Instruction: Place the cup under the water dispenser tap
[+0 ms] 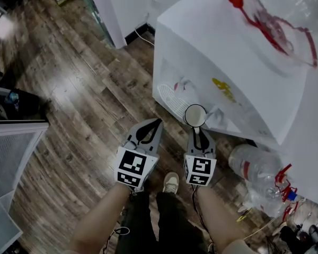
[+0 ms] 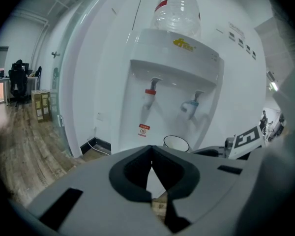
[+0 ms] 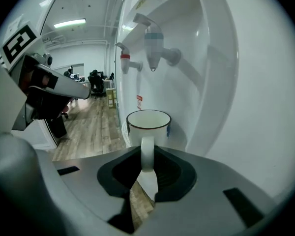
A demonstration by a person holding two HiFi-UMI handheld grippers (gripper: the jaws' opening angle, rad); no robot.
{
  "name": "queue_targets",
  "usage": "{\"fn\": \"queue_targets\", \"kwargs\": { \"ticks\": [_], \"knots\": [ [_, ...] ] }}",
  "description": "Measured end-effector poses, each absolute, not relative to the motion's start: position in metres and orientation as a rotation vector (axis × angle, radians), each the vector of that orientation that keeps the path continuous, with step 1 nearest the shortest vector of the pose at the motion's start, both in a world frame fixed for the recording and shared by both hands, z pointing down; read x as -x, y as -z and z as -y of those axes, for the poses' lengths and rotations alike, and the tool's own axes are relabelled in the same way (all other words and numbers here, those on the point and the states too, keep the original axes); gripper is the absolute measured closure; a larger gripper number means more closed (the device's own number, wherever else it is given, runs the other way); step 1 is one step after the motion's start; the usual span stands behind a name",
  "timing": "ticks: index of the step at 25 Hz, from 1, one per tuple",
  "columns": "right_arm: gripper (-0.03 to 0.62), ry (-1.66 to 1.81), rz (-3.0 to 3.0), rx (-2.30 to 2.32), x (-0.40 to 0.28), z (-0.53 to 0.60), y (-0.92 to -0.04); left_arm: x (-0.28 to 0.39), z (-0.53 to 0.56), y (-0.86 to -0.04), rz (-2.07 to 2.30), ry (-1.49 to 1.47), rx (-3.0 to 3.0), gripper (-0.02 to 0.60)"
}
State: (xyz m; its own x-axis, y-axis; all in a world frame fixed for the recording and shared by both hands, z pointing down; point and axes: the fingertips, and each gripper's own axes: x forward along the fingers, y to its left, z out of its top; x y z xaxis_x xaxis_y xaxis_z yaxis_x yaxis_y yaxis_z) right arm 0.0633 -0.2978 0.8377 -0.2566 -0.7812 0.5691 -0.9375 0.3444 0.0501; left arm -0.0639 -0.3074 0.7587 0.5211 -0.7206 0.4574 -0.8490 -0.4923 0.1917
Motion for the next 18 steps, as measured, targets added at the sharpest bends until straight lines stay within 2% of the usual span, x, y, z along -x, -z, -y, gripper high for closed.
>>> {"fn": "queue_targets", "kwargs": {
  "ticks": [18],
  "knots": [
    [0.503,-0.384,2.153,-1.57,-0.06,0.3,-0.843,0.059,0.306,-0.783,1.23,-0.477,-2.36,0.575]
  ]
}}
